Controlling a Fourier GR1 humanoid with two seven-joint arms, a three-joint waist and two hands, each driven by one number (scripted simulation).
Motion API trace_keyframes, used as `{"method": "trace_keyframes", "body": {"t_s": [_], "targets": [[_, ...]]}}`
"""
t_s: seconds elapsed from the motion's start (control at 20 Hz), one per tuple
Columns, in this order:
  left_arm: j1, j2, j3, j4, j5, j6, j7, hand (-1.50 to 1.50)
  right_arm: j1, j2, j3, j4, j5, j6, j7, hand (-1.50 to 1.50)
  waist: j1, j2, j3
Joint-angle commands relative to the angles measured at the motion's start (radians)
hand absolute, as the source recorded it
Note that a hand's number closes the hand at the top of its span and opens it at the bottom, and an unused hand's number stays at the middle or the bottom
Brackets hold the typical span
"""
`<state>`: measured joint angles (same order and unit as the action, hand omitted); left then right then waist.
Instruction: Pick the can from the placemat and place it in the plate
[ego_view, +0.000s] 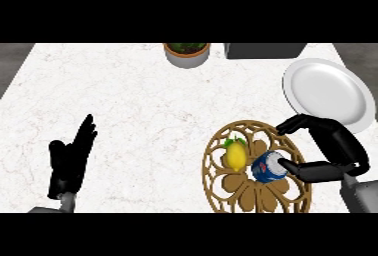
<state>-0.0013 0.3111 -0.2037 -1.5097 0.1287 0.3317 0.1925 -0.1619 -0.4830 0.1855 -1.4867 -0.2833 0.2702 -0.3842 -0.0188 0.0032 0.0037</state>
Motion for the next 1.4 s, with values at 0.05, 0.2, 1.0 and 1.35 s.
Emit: {"method": "trace_keyframes", "body": {"t_s": [0.05,0.2,1.0,1.35], "targets": [[-0.004,-0.002,0.011,0.034,0.006,-0.030,-0.017,0.00,0.119,-0.057,0.038,0.103,0.109,0.192,-0.340,-1.50,0.016,-0.001,-0.002],[-0.052,-0.041,-0.010,0.065,-0.018,-0.004,-0.002,0.00,0.047,-0.148,0.068,0.091,0.290,0.140,-0.327,-1.50,0.016,-0.001,-0.003],[-0.012,-0.072,-0.024,0.054,-0.052,-0.016,-0.005,0.00,-0.107,-0.287,0.192,-0.085,0.629,0.231,0.058,-1.50,0.024,-0.004,-0.004],[-0.036,-0.065,0.055,0.125,-0.033,-0.079,-0.052,0.00,-0.175,-0.169,0.210,-0.053,0.730,0.326,0.169,-1.50,0.025,-0.002,-0.004]]}}
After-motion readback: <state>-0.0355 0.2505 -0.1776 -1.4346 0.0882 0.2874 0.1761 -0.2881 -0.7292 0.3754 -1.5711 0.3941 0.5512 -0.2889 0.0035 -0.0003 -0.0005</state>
